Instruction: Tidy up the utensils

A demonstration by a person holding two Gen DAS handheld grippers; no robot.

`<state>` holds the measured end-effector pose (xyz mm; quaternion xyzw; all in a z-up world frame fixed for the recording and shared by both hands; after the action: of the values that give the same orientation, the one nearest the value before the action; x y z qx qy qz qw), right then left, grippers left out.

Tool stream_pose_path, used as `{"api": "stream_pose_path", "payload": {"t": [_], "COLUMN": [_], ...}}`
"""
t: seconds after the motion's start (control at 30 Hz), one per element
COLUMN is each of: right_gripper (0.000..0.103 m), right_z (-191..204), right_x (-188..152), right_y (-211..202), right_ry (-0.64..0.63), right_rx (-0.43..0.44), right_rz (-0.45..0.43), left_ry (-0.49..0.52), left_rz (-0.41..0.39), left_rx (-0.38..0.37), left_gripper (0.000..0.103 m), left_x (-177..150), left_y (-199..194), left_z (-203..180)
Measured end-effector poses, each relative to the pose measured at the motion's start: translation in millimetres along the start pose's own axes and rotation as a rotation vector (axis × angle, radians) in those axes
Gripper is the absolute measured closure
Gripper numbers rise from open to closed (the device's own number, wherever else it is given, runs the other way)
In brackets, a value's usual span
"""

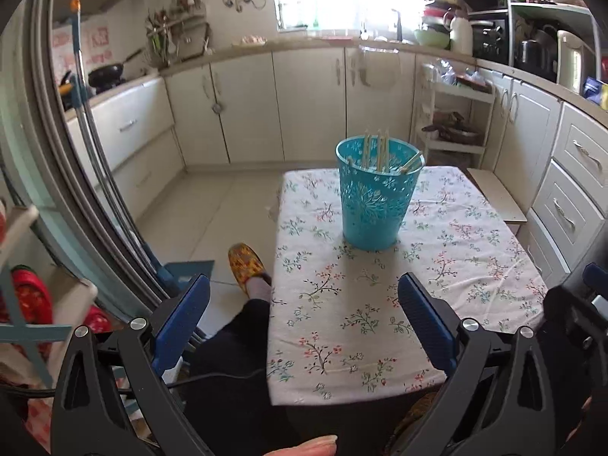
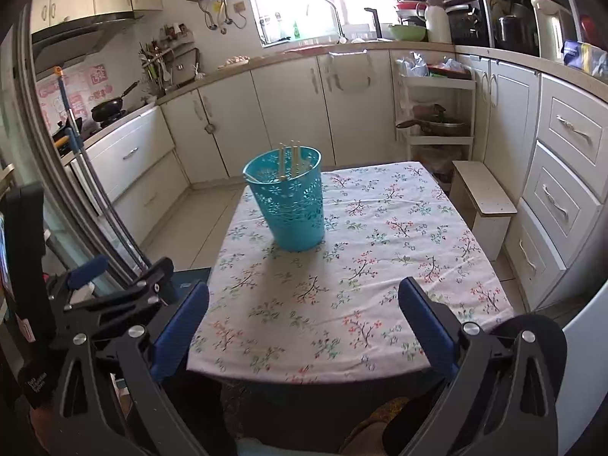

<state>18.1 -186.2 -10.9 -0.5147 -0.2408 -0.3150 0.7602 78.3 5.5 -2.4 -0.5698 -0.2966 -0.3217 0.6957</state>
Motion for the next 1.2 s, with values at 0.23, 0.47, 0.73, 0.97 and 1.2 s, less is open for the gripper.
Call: {"api": "stream_pose_path", "payload": {"t": [0.23,0.47,0.73,0.97,1.2], "right_gripper": [0.008,0.008,0.007,0.007,0.007], "right_z": [20.2,30.5,33.1,32.3,32.5], "right_x": [-40.7,-51.3,-55.7,-58.7,-58.9], "right_y": [-28.0,-37.5,-44.1,-46.8,-46.7], "right_ry": [-0.013,-0.061,-0.069,-0.072,-0.072], "right_rx": [-0.027,-0.039,-0.038,-0.039,-0.038], "right_rz": [-0.052,-0.056,-0.067,-0.060,-0.061], "left_ry": [-0.008,-0.015,-0.022,-0.020,-0.022], "left_rz": [-0.072,-0.035,-0.054,-0.055,-0.066], "left_rx": [-0.008,-0.013,-0.024,-0.021,-0.016], "left_gripper": [0.008,0.008,0.008,0.008,0.008], "left_x": [-12.0,-25.9,-33.5,-37.3,-38.2], "left_y": [-47.6,-57.1,-67.4,-71.5,-74.5], "left_z": [15.4,19.6,21.2,21.6,22.2]}}
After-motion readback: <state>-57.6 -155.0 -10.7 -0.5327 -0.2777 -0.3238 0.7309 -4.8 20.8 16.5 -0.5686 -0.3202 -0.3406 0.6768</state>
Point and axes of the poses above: each gripper's, at about its wrist camera, not at the fingertips, and y roughly the way its jaws point, z to its left, x to its top, the point moved 1 cm from there along y, roughly the way its jaws point, and after that the axes turned 9 degrees about x, right-handed, at the moved point
